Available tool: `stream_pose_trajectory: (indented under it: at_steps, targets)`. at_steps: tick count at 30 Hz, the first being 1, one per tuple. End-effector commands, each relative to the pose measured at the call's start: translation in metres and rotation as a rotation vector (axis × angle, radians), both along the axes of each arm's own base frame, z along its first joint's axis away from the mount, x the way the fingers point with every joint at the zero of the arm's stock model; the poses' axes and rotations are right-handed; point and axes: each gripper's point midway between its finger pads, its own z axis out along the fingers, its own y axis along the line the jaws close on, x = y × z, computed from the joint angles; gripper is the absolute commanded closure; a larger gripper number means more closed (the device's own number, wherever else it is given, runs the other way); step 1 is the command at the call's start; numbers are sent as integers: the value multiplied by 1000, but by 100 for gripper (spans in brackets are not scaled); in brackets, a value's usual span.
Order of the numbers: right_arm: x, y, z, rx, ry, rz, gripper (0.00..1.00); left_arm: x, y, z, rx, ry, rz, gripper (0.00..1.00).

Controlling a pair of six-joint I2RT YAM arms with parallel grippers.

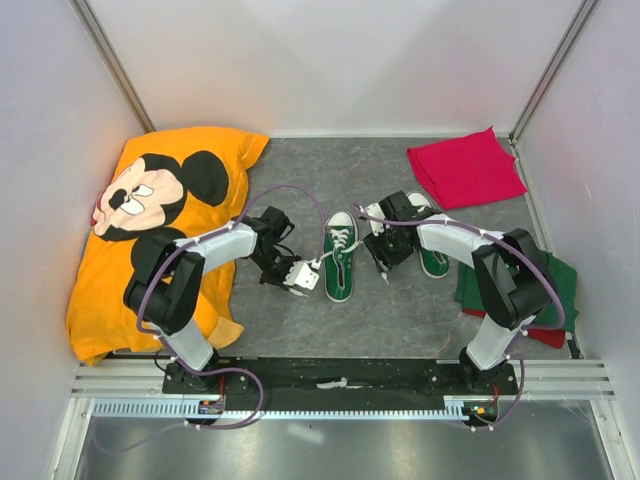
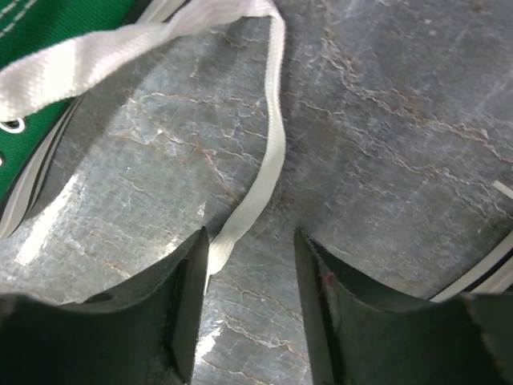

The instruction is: Tie the shoes

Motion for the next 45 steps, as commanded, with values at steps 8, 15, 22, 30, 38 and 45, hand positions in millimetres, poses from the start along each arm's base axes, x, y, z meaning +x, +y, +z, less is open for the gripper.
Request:
stream_pose_trajectory:
  at_steps: [8,15,22,30,38,45]
  targets:
    - [-22,-4,-6,-2,-5,-11,100,18,-42,87,-269,-59,278,99]
    - [4,5,87,184,-150,22,100,48,-39,187,-515,-131,520,98]
    - [22,45,200,441,-316,107,100,44,-34,266,-716,-201,550,98]
    - [34,105,241,603,-320,198,100,5,-39,290,-776,-215,356,98]
    - [35,197,232,678,-262,347,100,-42,-42,268,-760,-110,212,98]
    - [21,269,185,697,-137,468,100,-83,-42,234,-737,-29,174,98]
